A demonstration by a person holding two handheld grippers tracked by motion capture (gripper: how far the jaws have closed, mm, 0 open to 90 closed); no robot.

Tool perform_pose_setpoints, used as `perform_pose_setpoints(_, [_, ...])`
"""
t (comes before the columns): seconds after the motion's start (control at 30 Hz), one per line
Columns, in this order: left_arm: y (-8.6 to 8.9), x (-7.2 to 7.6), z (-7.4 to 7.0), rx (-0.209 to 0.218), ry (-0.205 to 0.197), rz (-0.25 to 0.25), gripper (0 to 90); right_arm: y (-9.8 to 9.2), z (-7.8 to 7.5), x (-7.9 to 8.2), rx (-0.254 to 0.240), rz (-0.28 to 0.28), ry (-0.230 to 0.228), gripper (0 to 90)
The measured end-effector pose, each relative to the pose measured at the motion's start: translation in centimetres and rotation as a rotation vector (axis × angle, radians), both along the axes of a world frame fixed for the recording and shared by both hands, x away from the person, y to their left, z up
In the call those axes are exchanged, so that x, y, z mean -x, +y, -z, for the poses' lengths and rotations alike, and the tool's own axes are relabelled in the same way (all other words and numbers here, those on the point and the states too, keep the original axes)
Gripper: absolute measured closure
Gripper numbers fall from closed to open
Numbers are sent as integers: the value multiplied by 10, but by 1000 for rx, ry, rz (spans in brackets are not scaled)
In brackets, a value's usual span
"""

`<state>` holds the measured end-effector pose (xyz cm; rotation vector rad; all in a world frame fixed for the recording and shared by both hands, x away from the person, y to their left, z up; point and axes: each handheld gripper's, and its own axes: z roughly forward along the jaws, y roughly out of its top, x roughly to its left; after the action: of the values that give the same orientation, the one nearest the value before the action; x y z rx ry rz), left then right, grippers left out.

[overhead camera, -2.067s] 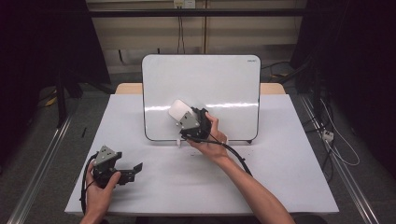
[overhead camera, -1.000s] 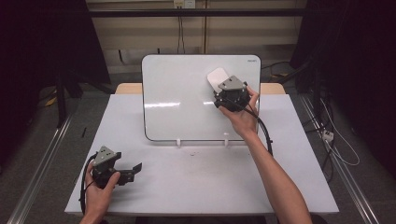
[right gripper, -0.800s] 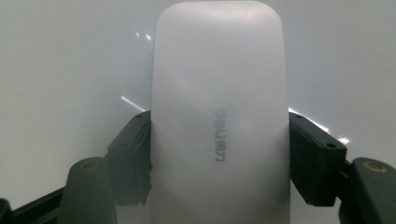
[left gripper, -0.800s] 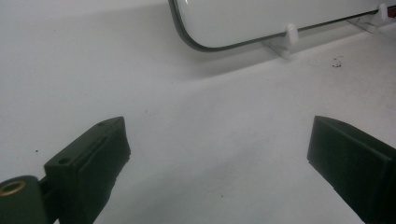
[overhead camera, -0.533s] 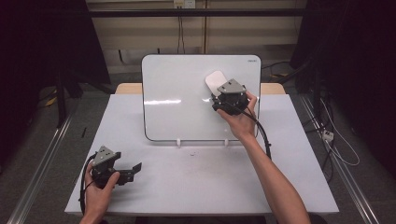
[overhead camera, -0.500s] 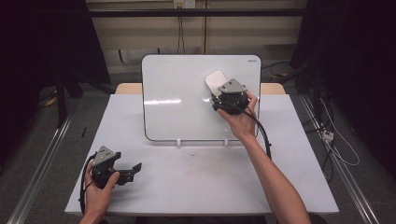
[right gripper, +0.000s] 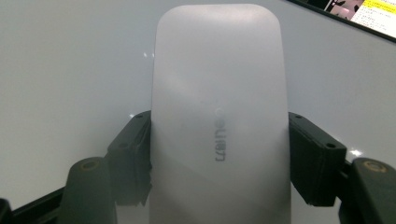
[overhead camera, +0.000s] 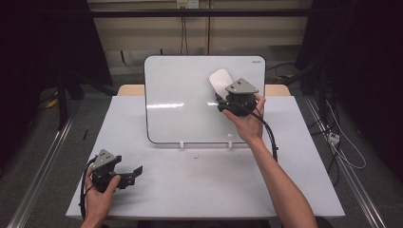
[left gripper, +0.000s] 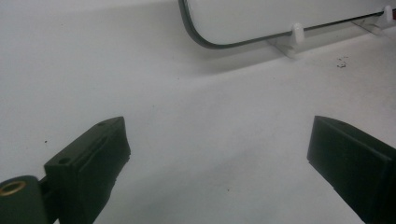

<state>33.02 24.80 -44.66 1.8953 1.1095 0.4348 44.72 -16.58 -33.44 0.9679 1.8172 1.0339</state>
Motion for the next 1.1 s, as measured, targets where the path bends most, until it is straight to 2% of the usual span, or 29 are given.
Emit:
perform_pose_setpoints(0.37, [-1,-1,-1,-2,3,2,53,-12,4,10,-33,-8,8,318])
perform_pose_setpoints(0.67, [-2,0,-2,-4,-3,-2,53,-18,2,16,-28,-4,4,317])
perform_pose_setpoints(0.87, [-6,-4,-1,-6,-7,18,52,-23,3,23,-30,-6,9,317])
perform_pose_setpoints(0.93, [-6,-5,1,-10,6,26,52,-26,3,24,-28,0,15,317])
perform_pose_setpoints(1.1, [-3,-7,0,0,4,10,53,-37,2,29,-44,13,21,317])
